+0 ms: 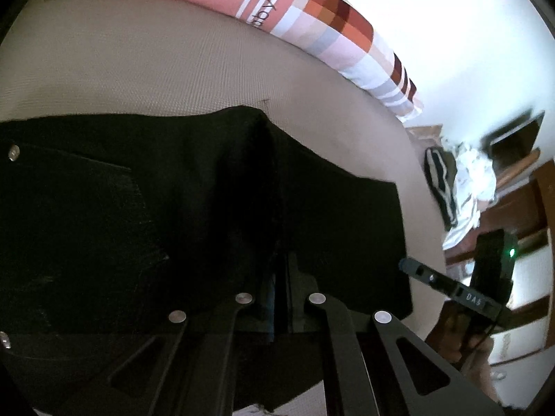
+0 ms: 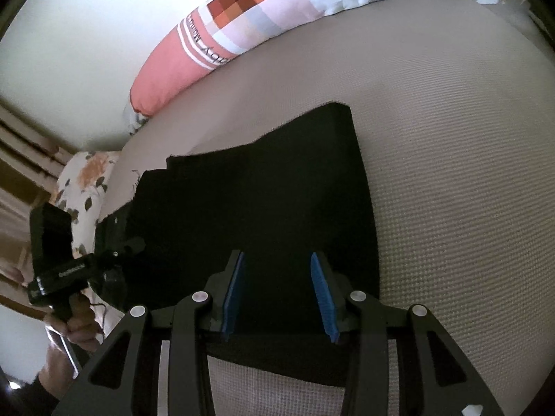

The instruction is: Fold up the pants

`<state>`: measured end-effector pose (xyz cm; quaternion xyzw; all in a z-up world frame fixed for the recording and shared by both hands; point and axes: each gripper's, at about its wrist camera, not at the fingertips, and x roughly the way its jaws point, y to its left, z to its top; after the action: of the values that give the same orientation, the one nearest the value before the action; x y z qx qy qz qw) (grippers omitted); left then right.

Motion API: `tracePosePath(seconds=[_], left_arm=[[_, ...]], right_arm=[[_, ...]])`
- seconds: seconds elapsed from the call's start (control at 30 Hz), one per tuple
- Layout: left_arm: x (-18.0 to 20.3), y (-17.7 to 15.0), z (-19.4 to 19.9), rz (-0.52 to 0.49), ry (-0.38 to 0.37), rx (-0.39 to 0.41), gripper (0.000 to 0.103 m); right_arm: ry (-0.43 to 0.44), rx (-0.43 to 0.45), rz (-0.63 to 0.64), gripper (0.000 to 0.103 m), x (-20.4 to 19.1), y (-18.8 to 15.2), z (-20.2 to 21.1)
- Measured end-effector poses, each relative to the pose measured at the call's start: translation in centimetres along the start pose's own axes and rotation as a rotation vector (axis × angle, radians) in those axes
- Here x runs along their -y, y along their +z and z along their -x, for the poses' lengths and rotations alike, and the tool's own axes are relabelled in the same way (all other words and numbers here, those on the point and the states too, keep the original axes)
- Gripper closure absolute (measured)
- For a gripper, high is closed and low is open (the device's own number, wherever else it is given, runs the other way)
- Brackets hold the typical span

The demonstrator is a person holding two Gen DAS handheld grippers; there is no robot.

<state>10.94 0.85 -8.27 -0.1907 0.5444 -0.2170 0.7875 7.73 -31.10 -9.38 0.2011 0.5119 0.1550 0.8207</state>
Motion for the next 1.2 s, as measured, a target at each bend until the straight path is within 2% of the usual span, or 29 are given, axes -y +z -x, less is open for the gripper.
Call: tracePosePath(seconds=[0.23, 0.37, 0.53, 0.6, 0.7, 0.73, 0.8, 0.9, 1.2], left_arm=[[-1.1, -0.8, -2.2, -0.022, 0.073, -0.029, 0.099], [0.2, -1.1, -1.9, -0.109, 0.119, -0.002, 0.098], [2.4, -0.5, -0.7, -0.222, 0.189, 0.079, 0.083], [3.1, -0.2, -0.7, -0.257, 0.202, 0.105, 0.082], [3.9, 0.6, -1.6, -0.291, 0.225, 0.125, 0.072], [4.0, 1.0, -2.2, -0.297, 0.236, 0.124, 0.072], [3.9, 1.6, -3.4, -0.297, 0.262, 0.105, 0.072], [3.3, 2.1, -5.1, -0.286, 0.308, 0.076, 0.072], [3.8, -0.1, -4.3, -0.324, 0.335, 0.063, 0.072]], right_arm=[[-0.026, -0.008, 0.014, 0.066, 0.0, -0.3, -1.6], [-0.067, 0.014, 0.058, 0.066, -0.7, 1.5, -1.1], [-0.129, 0.083, 0.098, 0.065, -1.2, 5.2, -1.3], [-0.157, 0.087, 0.118, 0.067, -1.3, 6.6, -2.0], [-0.187, 0.066, 0.129, 0.069, -1.0, 7.6, -3.5], [-0.2, 0.058, 0.125, 0.072, -0.7, 7.8, -4.1], [-0.207, 0.072, 0.123, 0.078, -0.5, 7.8, -4.2], [-0.187, 0.074, 0.108, 0.078, -0.1, 7.7, -4.2], [-0.176, 0.086, 0.164, 0.073, -1.2, 4.6, -2.2]])
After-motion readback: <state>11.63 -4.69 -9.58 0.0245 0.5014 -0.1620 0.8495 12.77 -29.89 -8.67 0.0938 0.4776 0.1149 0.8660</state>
